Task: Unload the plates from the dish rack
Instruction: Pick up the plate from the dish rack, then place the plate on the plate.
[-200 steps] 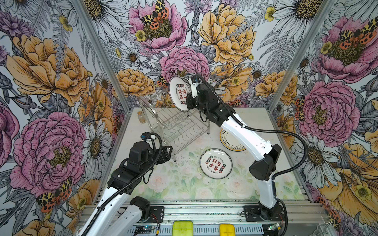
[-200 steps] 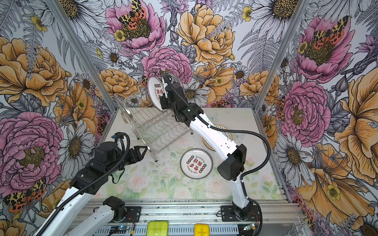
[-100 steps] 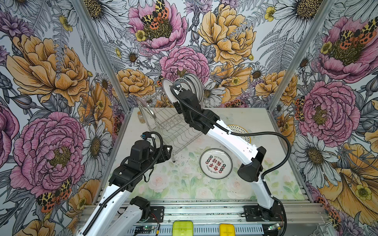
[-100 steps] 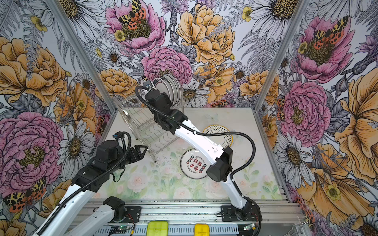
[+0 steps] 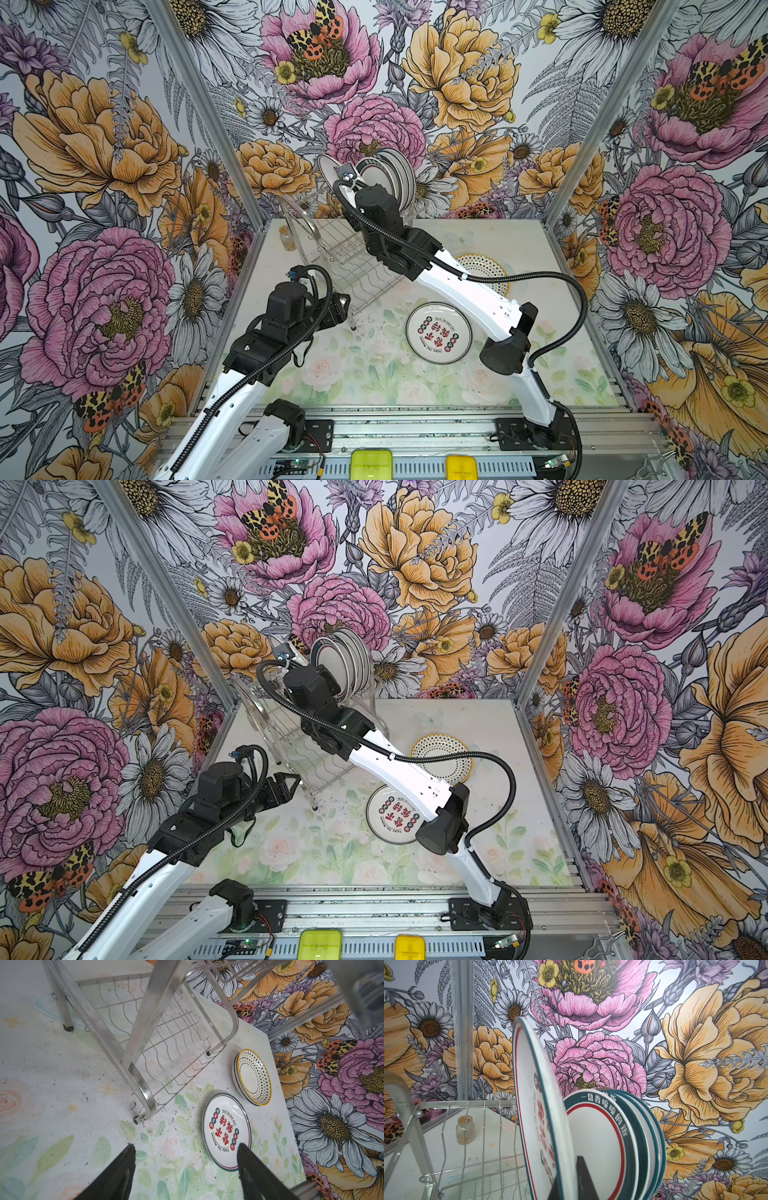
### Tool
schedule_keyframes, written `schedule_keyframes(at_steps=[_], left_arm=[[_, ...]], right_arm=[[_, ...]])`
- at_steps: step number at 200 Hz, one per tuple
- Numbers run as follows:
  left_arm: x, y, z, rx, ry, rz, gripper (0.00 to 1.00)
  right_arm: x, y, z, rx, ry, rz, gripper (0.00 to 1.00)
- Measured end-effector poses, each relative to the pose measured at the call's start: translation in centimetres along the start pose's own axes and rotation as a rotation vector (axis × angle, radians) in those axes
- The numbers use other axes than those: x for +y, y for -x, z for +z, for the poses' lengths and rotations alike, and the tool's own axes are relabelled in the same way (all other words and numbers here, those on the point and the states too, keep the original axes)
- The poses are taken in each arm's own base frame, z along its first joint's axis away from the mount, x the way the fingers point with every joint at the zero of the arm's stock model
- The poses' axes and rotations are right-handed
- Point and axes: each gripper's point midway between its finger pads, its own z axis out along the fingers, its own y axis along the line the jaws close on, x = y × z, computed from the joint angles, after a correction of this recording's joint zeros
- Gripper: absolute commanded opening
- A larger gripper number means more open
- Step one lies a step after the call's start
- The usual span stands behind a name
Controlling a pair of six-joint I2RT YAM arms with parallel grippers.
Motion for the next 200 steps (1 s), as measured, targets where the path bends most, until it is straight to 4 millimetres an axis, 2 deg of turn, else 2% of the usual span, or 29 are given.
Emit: schedule_keyframes(at_steps=[38,71,102,127,141,151,176,188,200], left_arm=[[-0.2,-0.3,0.2,0.018,-0.011,-0.001,0.78],[-0.4,-0.3,0.4,0.024,-0.017,0.002,0.78],[-1.0,-1.0,1.2,0.059,-0.026,0.021,0.77],[-2.3,-2.1,1.9,0.094,-0.048,0.065,0.77],[-3.3,-2.4,2.2,0.106,-0.063,0.094,0.77],[-4.1,-2.5,2.3,0.107,-0.076,0.112,0.77],[-5.8,-2.6,3.0,0.105,-0.101,0.143,0.77],[-6.4,-2.8,3.5,0.107,-0.108,0.154,0.77],[-6.8,-3.2,4.0,0.117,-0.112,0.165,0.77]], right_arm=[[-0.5,1.7,-0.7,-0.047,-0.006,0.032,0.00],[-2.8,3.6,-2.6,-0.076,-0.016,0.042,0.00],[-7.7,5.7,-6.6,-0.107,-0.038,0.074,0.00],[-13.6,5.7,-10.0,-0.120,-0.086,0.132,0.00],[-17.4,4.1,-11.6,-0.107,-0.136,0.171,0.00],[-20.1,2.3,-12.6,-0.089,-0.177,0.207,0.00],[-25.8,-4.2,-15.6,-0.012,-0.285,0.301,0.00],[-27.2,-7.5,-16.9,0.025,-0.315,0.355,0.00],[-27.3,-10.6,-18.1,0.061,-0.311,0.404,0.00]])
